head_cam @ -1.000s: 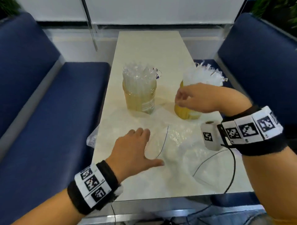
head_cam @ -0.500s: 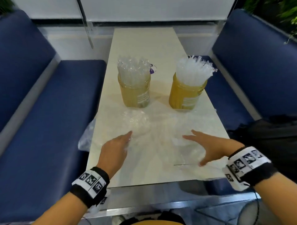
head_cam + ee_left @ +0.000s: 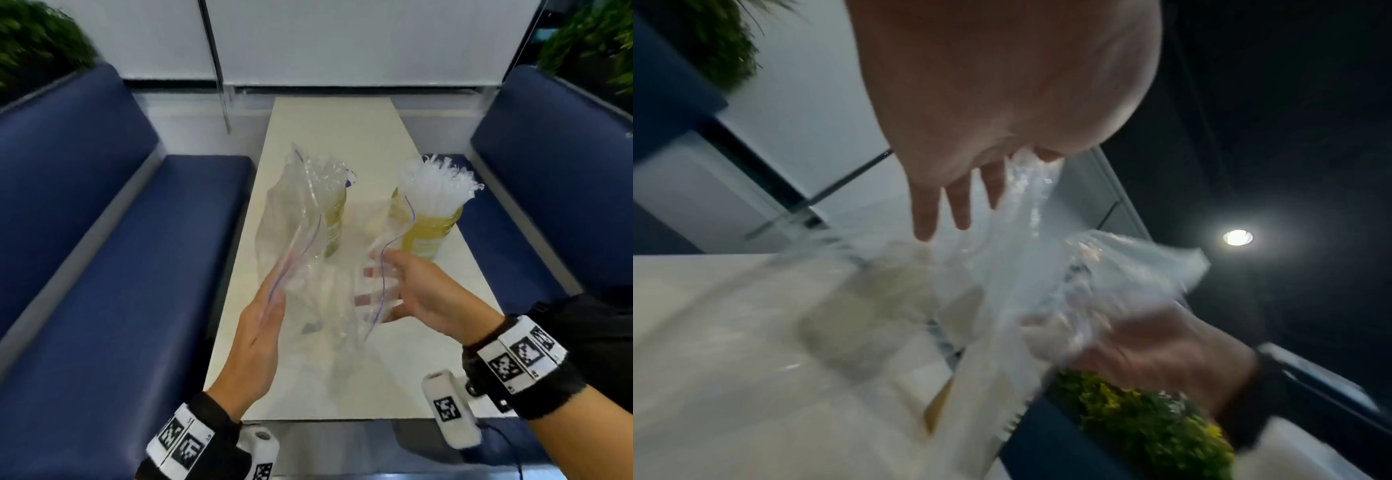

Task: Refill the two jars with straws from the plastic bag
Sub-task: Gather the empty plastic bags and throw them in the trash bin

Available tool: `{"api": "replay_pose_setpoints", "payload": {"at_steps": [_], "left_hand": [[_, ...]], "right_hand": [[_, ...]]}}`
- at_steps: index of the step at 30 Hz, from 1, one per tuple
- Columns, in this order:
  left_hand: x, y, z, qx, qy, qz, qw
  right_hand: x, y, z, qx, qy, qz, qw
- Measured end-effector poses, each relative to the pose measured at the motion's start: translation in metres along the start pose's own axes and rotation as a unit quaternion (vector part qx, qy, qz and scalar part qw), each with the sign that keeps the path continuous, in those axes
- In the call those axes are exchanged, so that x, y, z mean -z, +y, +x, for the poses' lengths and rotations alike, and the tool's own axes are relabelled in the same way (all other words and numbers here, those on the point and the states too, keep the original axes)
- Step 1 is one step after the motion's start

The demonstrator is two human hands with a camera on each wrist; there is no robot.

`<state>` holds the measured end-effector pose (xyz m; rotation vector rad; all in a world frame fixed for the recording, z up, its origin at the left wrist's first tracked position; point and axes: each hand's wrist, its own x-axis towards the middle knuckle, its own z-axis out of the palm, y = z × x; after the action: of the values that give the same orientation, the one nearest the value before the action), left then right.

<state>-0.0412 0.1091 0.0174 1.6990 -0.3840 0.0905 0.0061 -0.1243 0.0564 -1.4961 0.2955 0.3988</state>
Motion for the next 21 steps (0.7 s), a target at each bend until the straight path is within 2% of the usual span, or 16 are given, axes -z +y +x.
{"api": "replay_pose_setpoints", "payload": {"at_steps": [3,6,8,10,12,13,15,17,18,19,21], "left_hand": [[-0.013,0.01,-0.005,-0.046,-0.05,0.043,0.997],[-0.018,0.006,-0.003,-0.034,-0.037,0.099,0.994],[-0.019,0.003,-0.001,-0.058,0.005,0.121,0.991],[-0.014,0.003,0.002,-0.075,0.088,0.135,0.984],[0.005,0.005,0.008,-0.04,0.134,0.09,0.986],[0.018,0.005,0.01,-0.028,0.135,0.051,0.989],[0.038,0.016,0.015,-0.027,0.118,-0.042,0.992],[0.052,0.03,0.017,0.022,0.103,-0.143,0.984],[0.056,0.036,0.017,0.044,0.097,-0.148,0.983],[0.061,0.043,0.017,0.067,0.095,-0.141,0.983],[0.071,0.047,0.014,0.1,0.102,-0.132,0.981]], "right_hand": [[-0.034,-0.003,0.005,-0.008,-0.03,0.034,0.999],[-0.057,-0.009,0.008,-0.004,-0.067,0.076,0.995],[-0.066,-0.012,0.006,-0.002,-0.099,0.115,0.988],[-0.065,-0.014,0.004,-0.007,-0.136,0.166,0.977],[-0.058,-0.015,0.002,0.018,-0.156,0.162,0.974],[-0.053,-0.014,0.002,0.043,-0.143,0.139,0.979],[-0.039,-0.01,0.009,0.153,-0.054,0.028,0.986],[-0.027,-0.009,0.019,0.249,0.071,-0.139,0.956],[-0.022,-0.01,0.023,0.26,0.102,-0.205,0.938],[-0.016,-0.011,0.029,0.241,0.075,-0.247,0.936],[-0.017,-0.019,0.028,0.158,-0.077,-0.28,0.944]]}}
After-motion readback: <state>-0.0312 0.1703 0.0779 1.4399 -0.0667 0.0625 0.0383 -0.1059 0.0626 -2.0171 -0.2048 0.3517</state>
